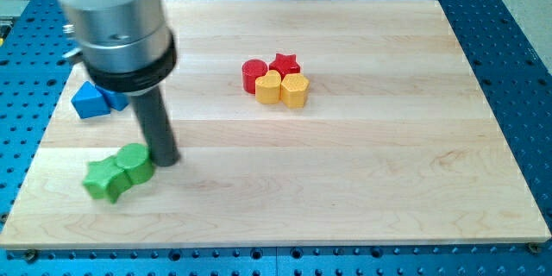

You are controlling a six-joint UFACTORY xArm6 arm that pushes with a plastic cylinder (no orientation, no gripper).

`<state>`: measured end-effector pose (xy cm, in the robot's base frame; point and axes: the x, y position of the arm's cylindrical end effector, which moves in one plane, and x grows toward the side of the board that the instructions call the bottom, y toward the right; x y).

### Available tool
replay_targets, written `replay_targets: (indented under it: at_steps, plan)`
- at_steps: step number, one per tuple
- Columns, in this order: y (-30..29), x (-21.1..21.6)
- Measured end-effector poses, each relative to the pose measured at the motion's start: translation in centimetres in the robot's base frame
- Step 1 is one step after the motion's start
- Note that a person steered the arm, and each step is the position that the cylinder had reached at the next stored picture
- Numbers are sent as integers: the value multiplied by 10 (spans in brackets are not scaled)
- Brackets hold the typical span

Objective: Move the green circle to the top right of the green star

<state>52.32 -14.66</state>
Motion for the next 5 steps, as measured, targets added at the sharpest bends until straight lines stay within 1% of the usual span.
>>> replay_targets:
  at_steps: [2, 3, 4, 5]
  plan:
    - [-19, 31]
    - [-7, 75]
    - [-19, 92]
    - [-47, 91]
